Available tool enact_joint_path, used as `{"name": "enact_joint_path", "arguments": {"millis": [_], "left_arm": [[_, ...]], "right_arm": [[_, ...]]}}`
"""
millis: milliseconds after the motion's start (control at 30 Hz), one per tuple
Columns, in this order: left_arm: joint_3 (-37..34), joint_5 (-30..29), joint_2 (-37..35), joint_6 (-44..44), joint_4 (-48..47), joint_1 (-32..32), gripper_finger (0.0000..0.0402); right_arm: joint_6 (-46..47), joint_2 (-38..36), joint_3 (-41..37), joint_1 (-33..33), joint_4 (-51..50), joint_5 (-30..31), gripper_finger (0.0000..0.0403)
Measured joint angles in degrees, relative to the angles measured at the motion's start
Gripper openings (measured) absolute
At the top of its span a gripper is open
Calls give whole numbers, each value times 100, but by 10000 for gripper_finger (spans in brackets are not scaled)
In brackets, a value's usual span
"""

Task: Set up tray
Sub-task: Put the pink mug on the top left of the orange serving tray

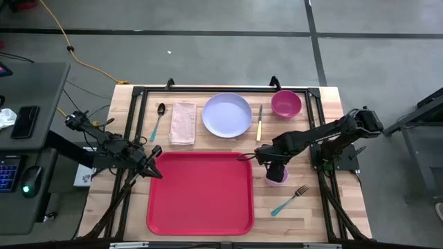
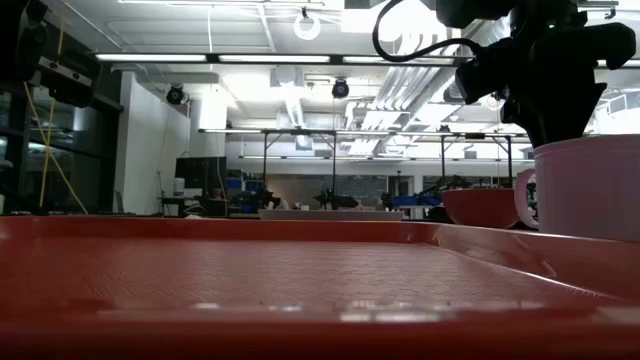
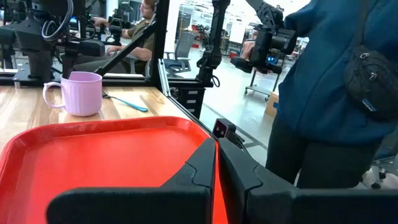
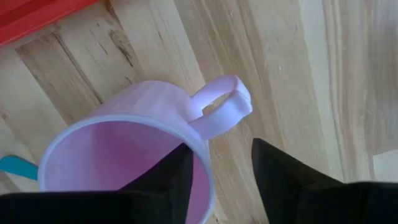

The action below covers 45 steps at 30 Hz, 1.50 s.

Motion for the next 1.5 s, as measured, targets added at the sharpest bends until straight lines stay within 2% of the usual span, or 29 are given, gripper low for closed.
{"name": "enact_joint_path", "arguments": {"millis": [433, 800, 1133, 1500], "left_arm": [[0, 0, 0, 0, -2, 1, 49], [-1, 0, 1, 0, -2, -1, 49], [0, 0, 2, 0, -2, 1, 49], [-1, -39, 1, 2, 0, -1, 49]], "right_arm": [[263, 0, 0, 342, 71, 246, 6], [271, -4, 1, 362, 64, 262, 1], [163, -64, 28, 362, -16, -22, 0], [430, -791, 33, 342, 6, -67, 0]]}}
